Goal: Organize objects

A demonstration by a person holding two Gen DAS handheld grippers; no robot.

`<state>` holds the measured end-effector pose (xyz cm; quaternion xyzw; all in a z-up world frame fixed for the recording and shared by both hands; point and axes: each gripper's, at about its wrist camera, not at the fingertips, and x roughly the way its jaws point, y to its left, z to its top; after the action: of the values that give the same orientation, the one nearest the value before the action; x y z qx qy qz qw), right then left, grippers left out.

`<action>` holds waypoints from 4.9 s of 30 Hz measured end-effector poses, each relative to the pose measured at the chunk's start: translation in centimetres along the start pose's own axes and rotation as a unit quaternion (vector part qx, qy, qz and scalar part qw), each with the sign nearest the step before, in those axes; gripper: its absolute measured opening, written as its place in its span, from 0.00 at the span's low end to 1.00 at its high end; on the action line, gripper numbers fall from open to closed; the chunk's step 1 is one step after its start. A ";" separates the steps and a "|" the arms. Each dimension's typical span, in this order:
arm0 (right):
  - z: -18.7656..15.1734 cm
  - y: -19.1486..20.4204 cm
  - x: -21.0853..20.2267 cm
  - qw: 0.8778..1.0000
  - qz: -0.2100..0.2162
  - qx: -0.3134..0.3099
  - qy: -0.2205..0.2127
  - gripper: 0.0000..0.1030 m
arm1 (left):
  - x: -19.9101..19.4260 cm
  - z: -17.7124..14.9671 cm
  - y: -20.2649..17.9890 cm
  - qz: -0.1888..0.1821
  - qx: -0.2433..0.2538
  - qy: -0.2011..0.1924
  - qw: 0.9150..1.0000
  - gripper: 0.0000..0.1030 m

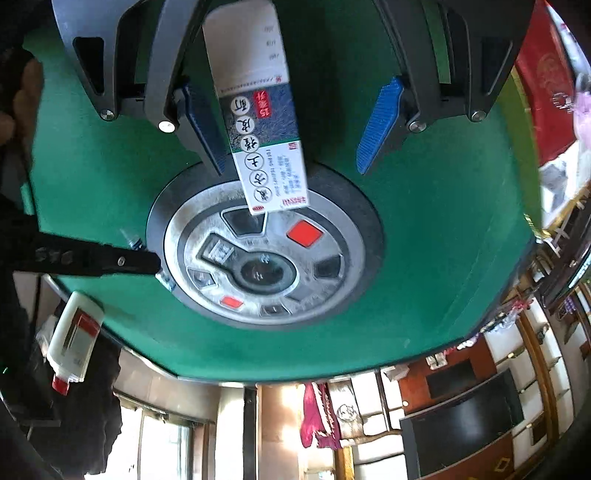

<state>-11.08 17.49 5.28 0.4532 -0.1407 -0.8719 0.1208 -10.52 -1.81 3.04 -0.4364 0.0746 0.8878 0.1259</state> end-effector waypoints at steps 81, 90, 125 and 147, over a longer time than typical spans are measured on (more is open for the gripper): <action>-13.7 30.0 3.9 0.942 0.175 -0.286 0.021 0.14 | -13.2 -14.9 20.0 0.130 -0.250 -0.151 0.948 0.29; -13.5 29.4 3.0 0.940 0.199 -0.278 0.012 0.17 | -13.8 -14.9 19.1 0.154 -0.236 -0.160 0.946 0.29; -11.9 24.5 -0.9 0.953 0.187 -0.233 -0.052 0.65 | -16.9 -14.1 14.8 0.293 -0.166 -0.226 0.914 0.95; -12.6 23.1 -1.5 0.954 0.192 -0.222 -0.058 0.68 | -18.0 -14.8 14.6 0.318 -0.182 -0.204 0.908 0.98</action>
<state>2.12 -5.19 7.68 0.3281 -0.0345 -0.8662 0.3753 7.03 -22.19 8.60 -0.2138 0.0194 0.9486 -0.2324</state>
